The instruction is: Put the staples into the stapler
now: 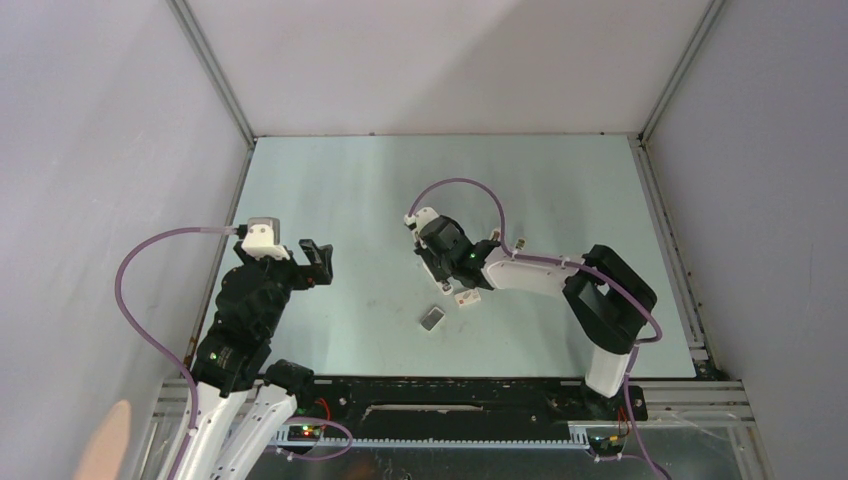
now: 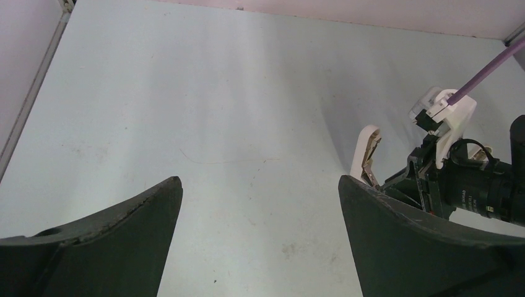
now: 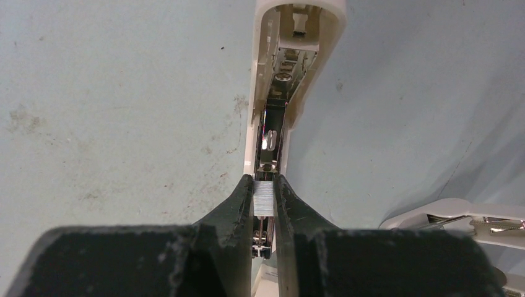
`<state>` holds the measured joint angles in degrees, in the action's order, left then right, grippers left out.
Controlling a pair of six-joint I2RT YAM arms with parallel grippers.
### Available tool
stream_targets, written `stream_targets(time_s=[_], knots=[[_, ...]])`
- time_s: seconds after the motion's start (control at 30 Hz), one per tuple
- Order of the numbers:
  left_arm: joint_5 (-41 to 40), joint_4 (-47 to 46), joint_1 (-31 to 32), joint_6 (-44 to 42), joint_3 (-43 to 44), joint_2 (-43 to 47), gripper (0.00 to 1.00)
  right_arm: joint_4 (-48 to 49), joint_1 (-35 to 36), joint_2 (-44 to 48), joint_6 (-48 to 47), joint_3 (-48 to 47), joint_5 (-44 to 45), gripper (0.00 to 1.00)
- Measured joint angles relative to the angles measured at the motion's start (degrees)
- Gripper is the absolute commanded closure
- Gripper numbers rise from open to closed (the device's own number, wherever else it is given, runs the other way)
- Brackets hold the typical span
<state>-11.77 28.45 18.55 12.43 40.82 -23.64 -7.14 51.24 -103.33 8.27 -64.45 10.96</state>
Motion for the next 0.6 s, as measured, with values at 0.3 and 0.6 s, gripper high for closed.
stream_targets(time_s=[0.3,0.6], knots=[[0.0,0.0,0.0,0.0,0.0,0.0,0.0,0.2,-0.2,-1.3,-0.3,0.0,0.0,0.93],[0.0,0.0,-0.1,0.0,0.0,-0.3,0.0,0.3,-0.3,-1.7,-0.3,0.0,-0.2,0.93]])
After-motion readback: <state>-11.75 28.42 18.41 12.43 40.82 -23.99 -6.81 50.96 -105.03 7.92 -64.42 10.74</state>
